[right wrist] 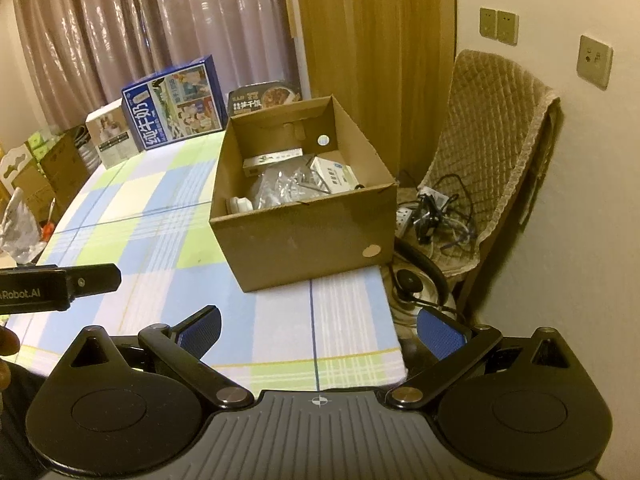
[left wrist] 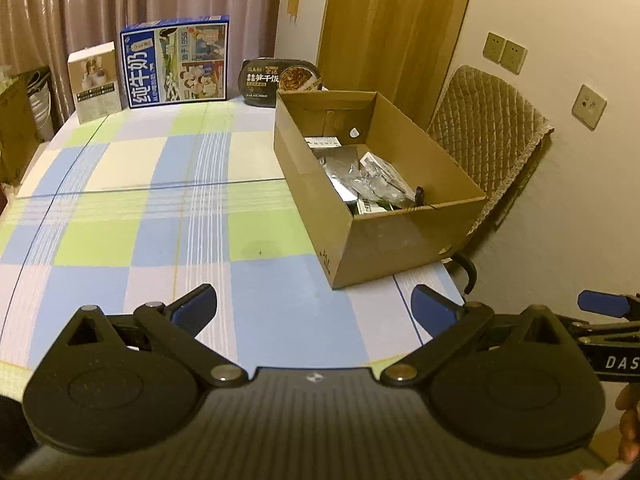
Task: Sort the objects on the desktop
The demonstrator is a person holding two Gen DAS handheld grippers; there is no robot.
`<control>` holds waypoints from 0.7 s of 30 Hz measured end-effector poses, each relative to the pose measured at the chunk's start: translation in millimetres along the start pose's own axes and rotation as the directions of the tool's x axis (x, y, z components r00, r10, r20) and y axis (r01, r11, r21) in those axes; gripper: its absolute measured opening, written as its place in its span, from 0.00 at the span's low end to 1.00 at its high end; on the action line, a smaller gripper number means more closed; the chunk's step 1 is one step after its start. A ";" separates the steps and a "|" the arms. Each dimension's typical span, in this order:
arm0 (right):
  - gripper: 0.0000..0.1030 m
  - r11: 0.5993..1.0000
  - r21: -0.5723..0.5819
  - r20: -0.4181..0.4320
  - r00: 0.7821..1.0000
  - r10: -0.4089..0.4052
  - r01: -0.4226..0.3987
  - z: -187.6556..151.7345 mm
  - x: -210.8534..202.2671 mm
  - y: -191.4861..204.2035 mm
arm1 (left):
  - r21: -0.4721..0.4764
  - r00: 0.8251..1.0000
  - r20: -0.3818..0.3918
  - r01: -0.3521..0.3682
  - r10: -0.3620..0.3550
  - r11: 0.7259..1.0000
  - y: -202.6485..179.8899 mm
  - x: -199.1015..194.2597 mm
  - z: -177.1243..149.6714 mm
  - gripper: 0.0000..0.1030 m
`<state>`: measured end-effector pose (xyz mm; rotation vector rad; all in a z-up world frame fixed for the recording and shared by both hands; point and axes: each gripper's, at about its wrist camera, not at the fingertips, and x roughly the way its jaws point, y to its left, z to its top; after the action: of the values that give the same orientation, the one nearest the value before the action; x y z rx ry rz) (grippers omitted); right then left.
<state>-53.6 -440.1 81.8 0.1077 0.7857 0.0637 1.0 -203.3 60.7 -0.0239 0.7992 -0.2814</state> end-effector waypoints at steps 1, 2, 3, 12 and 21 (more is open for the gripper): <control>0.98 1.000 0.001 0.005 1.000 -0.003 0.003 -0.3 -3.0 0.2 | -0.003 1.000 -0.004 0.000 0.000 1.000 0.2 -0.5 -1.0 0.99; 0.98 1.000 0.002 0.010 1.000 -0.005 0.005 -0.4 -5.0 0.4 | -0.006 1.000 -0.005 0.002 -0.002 1.000 0.2 -1.0 -2.0 0.99; 0.98 1.000 0.006 0.014 1.000 -0.006 0.006 -0.8 -7.1 0.4 | -0.008 1.000 -0.006 0.005 -0.005 1.000 0.3 -1.7 -2.8 0.99; 0.98 1.000 0.022 0.020 1.000 0.019 -0.019 1.0 -9.8 6.5 | 0.009 1.000 -0.009 0.017 -0.017 1.000 -4.5 -4.0 -7.3 0.99; 0.98 0.999 0.032 0.010 0.999 0.037 -0.038 0.6 -8.1 10.3 | 0.015 1.000 -0.018 0.009 -0.008 1.000 -6.5 -1.5 -10.5 0.99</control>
<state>-59.1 -430.7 89.1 0.1529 0.7758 0.0863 -9.1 -208.3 55.3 -0.0103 0.8152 -0.2961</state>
